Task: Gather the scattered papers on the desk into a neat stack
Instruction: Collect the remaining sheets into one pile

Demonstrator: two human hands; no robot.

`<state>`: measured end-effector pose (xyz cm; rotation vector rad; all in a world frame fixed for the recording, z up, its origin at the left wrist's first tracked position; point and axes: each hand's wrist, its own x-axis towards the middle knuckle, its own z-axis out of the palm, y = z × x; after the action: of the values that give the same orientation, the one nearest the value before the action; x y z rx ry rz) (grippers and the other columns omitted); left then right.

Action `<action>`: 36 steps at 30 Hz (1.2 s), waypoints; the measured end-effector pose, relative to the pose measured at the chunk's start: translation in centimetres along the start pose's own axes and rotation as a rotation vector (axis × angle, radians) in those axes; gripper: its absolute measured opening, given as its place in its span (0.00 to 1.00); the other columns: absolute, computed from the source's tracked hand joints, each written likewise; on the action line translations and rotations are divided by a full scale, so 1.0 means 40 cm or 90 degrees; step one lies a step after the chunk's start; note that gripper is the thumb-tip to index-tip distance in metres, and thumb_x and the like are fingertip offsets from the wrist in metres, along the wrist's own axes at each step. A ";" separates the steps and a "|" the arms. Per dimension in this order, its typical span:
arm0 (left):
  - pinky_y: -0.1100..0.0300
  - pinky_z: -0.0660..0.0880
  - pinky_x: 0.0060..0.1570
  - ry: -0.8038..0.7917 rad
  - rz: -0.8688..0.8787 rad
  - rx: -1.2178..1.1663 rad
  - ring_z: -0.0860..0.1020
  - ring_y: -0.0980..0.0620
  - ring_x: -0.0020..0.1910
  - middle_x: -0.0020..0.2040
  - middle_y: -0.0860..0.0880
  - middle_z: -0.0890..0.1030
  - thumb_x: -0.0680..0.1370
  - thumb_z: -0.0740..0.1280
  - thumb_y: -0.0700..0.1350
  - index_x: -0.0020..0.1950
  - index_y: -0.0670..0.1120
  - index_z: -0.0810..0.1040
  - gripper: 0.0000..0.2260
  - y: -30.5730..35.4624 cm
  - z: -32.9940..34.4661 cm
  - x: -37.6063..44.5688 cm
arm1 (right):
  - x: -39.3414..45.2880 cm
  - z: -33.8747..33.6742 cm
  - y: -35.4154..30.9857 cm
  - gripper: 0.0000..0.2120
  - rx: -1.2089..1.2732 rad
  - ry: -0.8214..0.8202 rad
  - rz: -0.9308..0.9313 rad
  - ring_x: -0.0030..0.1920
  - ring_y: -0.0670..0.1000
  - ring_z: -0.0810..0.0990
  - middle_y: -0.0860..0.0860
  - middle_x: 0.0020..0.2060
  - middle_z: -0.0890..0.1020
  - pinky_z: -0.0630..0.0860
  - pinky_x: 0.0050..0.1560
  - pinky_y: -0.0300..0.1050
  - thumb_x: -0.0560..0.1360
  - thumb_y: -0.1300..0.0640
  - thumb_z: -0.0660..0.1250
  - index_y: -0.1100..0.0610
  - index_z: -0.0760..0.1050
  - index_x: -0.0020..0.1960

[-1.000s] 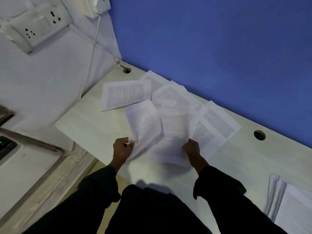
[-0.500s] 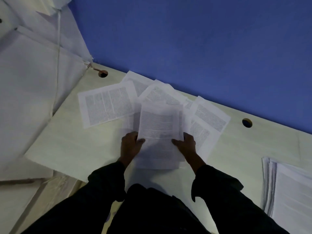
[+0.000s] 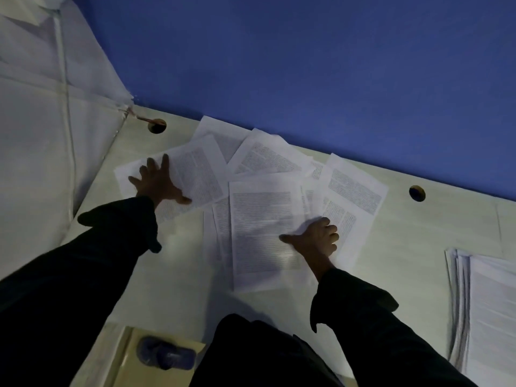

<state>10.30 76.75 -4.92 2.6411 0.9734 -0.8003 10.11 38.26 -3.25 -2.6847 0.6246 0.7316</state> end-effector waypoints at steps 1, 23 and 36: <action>0.29 0.50 0.73 0.000 0.004 0.029 0.53 0.34 0.79 0.80 0.39 0.51 0.56 0.80 0.70 0.81 0.54 0.40 0.67 0.002 0.001 0.002 | 0.010 0.000 0.002 0.56 0.038 -0.021 -0.005 0.69 0.63 0.72 0.61 0.67 0.71 0.71 0.67 0.59 0.56 0.40 0.86 0.61 0.58 0.71; 0.48 0.77 0.62 -0.125 0.068 -0.635 0.80 0.41 0.62 0.64 0.41 0.81 0.76 0.74 0.52 0.68 0.39 0.77 0.26 0.065 0.129 -0.151 | -0.016 0.072 -0.060 0.30 0.656 -0.275 -0.121 0.59 0.60 0.84 0.58 0.58 0.85 0.81 0.61 0.61 0.63 0.68 0.81 0.61 0.81 0.65; 0.54 0.80 0.55 -0.223 0.147 -0.677 0.81 0.58 0.47 0.46 0.56 0.83 0.69 0.80 0.35 0.60 0.44 0.80 0.21 0.054 0.129 -0.217 | 0.017 0.049 0.006 0.22 0.660 -0.274 -0.129 0.56 0.54 0.85 0.56 0.57 0.86 0.84 0.56 0.51 0.72 0.67 0.78 0.61 0.80 0.64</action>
<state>4.05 68.56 -4.34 1.5864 0.6861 -0.4565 9.73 38.59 -5.27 -1.5524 0.4283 0.6439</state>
